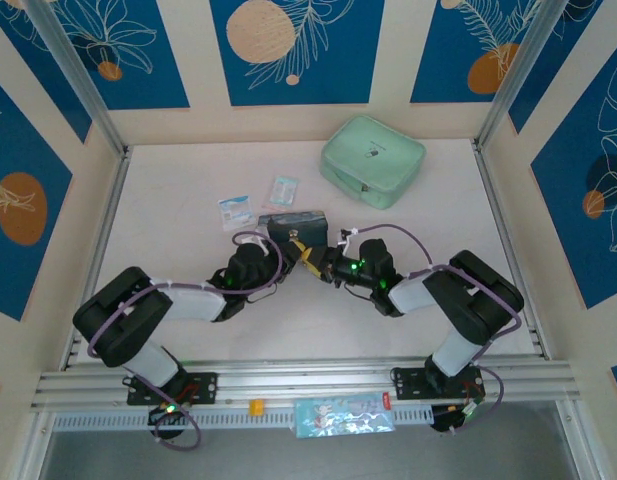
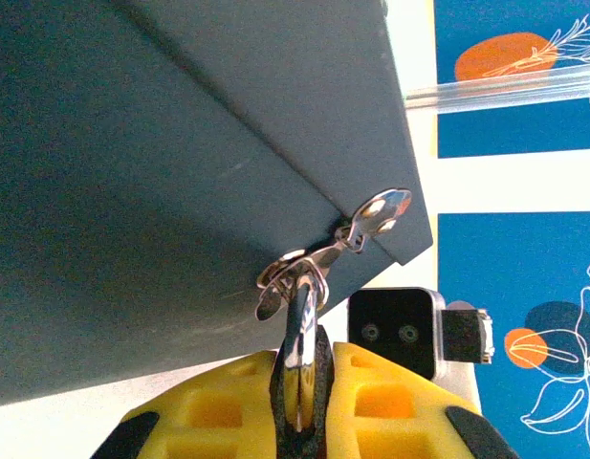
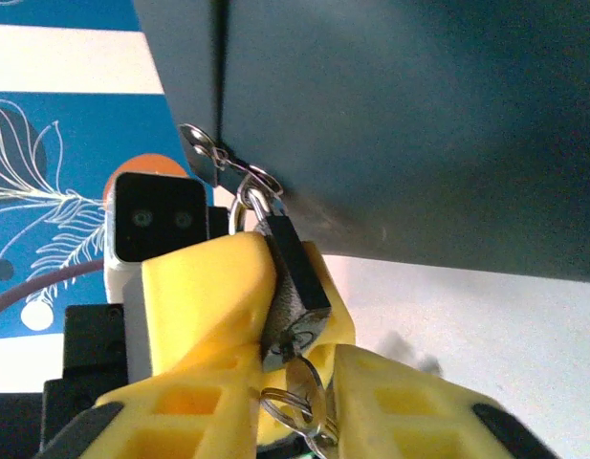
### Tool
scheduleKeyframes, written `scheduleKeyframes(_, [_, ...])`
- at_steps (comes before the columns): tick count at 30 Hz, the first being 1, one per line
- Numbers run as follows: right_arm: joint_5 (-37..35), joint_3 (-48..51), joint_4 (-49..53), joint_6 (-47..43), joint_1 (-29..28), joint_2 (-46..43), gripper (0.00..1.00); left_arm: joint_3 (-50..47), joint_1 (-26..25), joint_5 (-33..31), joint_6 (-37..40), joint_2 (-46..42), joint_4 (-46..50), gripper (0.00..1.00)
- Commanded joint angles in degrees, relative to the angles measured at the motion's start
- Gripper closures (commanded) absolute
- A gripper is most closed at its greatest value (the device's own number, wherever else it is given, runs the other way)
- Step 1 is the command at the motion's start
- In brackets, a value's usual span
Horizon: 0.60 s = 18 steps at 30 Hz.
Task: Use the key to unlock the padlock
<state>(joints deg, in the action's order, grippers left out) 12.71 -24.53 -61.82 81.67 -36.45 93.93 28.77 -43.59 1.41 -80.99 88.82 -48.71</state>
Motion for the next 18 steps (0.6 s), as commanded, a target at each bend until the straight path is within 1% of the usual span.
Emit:
scheduleKeyframes(1, [-1.73,0.11,0.36,-0.07,-0.46,-1.27,0.77,0.89,-0.9,1.05,-0.99,0.47,-5.96,1.0])
scheduleKeyframes(5, [-1.98,0.65,0.23,0.76,-0.55,-1.29,0.78,0.84,-0.93,0.88,-1.54,1.0,-6.7,1.0])
scheduleKeyframes(9, [-2.26,0.57,0.27,0.89,-0.56,-1.13,0.9,0.76,-0.93,0.83,-1.89,1.27,-7.05,1.0])
scheduleKeyframes(11, [-2.23,0.38,0.0,1.18,-0.56,-0.89,0.99,0.76,-1.03,0.79,-1.88,1.27,-7.09,1.0])
scheduleKeyframes(15, [-2.36,0.38,-0.4,2.5,-0.46,-0.34,1.0,0.32,-1.09,0.61,-1.82,1.23,-7.77,1.0])
scheduleKeyframes(18, [-1.46,0.19,-1.52,6.05,0.04,0.43,1.0,-0.04,-1.23,1.0,-0.87,1.36,-9.36,1.0])
